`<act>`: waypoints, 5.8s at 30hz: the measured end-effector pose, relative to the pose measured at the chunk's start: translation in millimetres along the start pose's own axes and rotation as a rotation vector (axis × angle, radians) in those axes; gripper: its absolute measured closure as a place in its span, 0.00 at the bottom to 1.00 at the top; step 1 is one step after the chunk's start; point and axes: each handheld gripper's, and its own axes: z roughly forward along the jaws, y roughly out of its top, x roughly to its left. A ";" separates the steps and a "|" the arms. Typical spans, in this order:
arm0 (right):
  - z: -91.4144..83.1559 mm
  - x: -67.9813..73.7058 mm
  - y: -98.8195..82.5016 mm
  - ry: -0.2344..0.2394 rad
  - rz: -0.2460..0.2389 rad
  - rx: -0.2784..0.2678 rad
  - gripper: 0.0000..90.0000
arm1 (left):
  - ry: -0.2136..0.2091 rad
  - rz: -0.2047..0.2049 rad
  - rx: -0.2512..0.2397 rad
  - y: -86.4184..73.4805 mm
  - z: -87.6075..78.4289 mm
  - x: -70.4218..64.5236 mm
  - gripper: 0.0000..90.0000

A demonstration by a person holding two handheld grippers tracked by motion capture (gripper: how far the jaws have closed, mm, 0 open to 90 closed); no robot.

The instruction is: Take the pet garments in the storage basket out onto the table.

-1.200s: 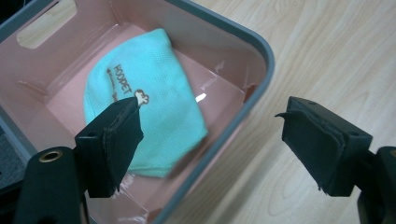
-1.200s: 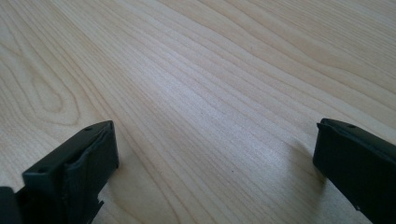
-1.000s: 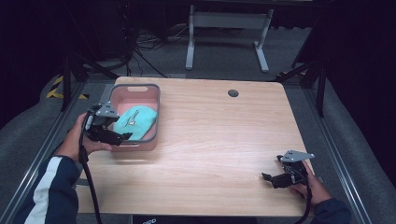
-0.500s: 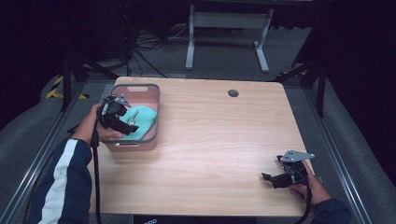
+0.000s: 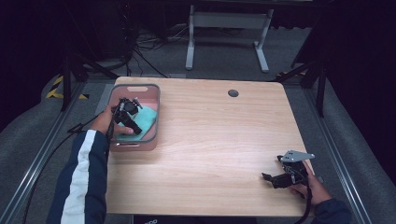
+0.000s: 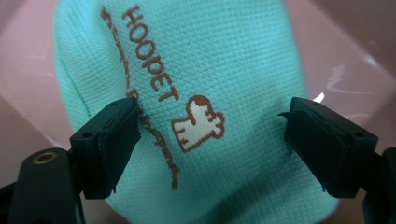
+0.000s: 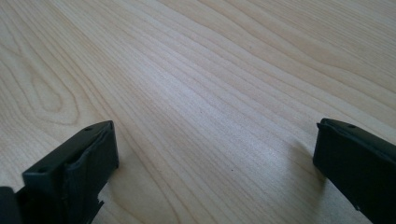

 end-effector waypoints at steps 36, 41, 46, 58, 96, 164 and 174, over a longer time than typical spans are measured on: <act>-0.1 0.2 -0.1 -0.002 0.002 0.000 0.00 | 0.000 -0.062 -0.089 1.0 -19.5 -7.5 0.80; -0.1 0.2 -0.1 -0.002 0.002 0.000 0.00 | 0.028 -0.078 -0.178 -5.6 -37.5 -9.4 0.80; -0.1 0.2 -0.1 -0.002 0.002 0.000 0.00 | 0.049 -0.099 -0.251 -14.4 -52.6 -9.7 0.80; -0.1 0.2 -0.1 -0.002 0.002 0.000 0.00 | 0.081 -0.134 -0.418 -32.0 -79.5 -12.2 0.80; -0.2 0.6 -0.1 -0.001 0.007 -0.002 0.01 | 0.024 0.073 -0.658 -8.2 -133.6 -85.3 0.81; -0.3 1.0 -0.2 -0.004 0.011 -0.002 0.00 | -0.135 0.451 -0.418 59.9 -35.9 -212.2 0.28; -1.1 3.0 -1.1 -0.026 0.027 -0.001 0.00 | -0.097 0.470 -0.432 30.4 -49.3 -204.9 0.27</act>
